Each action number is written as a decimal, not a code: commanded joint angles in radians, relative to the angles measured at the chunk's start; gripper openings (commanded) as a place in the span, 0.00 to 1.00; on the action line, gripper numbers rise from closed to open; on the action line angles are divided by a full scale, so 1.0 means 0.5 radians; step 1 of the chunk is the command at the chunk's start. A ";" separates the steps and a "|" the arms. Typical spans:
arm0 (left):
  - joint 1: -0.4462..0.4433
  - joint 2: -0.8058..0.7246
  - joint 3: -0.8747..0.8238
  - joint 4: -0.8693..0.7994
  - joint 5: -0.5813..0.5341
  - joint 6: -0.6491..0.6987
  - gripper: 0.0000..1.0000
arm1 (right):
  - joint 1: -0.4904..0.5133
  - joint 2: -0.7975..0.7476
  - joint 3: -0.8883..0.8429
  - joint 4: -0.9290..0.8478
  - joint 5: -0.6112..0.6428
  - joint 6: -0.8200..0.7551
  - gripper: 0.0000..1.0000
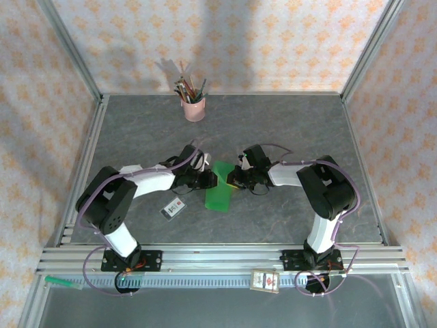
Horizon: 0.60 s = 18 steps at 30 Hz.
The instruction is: Fold a paper plane with a square sheet of paper (pick it up from the middle)
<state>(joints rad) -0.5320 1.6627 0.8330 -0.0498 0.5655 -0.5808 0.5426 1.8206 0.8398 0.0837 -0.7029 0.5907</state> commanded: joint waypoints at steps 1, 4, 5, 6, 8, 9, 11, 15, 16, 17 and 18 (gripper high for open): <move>0.008 -0.016 -0.066 0.075 0.085 -0.063 0.26 | -0.005 0.226 -0.112 -0.278 0.490 -0.080 0.12; 0.008 0.011 -0.097 0.021 -0.016 -0.031 0.26 | -0.003 0.236 -0.110 -0.272 0.486 -0.080 0.12; 0.011 0.016 -0.107 -0.002 -0.072 -0.023 0.26 | -0.005 0.237 -0.112 -0.267 0.486 -0.077 0.12; 0.019 0.025 -0.110 -0.027 -0.130 -0.023 0.26 | -0.005 0.242 -0.115 -0.263 0.486 -0.075 0.12; 0.021 0.043 -0.110 -0.059 -0.203 0.035 0.26 | -0.005 0.246 -0.112 -0.266 0.485 -0.077 0.12; 0.023 0.051 -0.105 -0.071 -0.226 0.043 0.27 | -0.005 0.244 -0.112 -0.266 0.488 -0.073 0.12; 0.022 0.035 -0.096 -0.071 -0.203 0.044 0.27 | -0.005 0.237 -0.117 -0.268 0.490 -0.074 0.12; -0.012 -0.122 -0.111 0.024 -0.079 0.001 0.28 | -0.005 0.221 -0.121 -0.275 0.495 -0.077 0.12; -0.030 -0.157 -0.115 0.052 -0.048 0.000 0.28 | -0.005 0.221 -0.121 -0.278 0.498 -0.077 0.12; -0.048 -0.182 -0.118 0.080 -0.020 -0.078 0.28 | -0.005 0.219 -0.120 -0.278 0.501 -0.076 0.12; -0.061 -0.193 -0.126 0.098 -0.007 -0.098 0.28 | -0.005 0.218 -0.117 -0.278 0.503 -0.077 0.12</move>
<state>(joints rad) -0.5385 1.6180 0.7815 -0.0479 0.5232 -0.5934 0.5426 1.8267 0.8398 0.0837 -0.7025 0.5907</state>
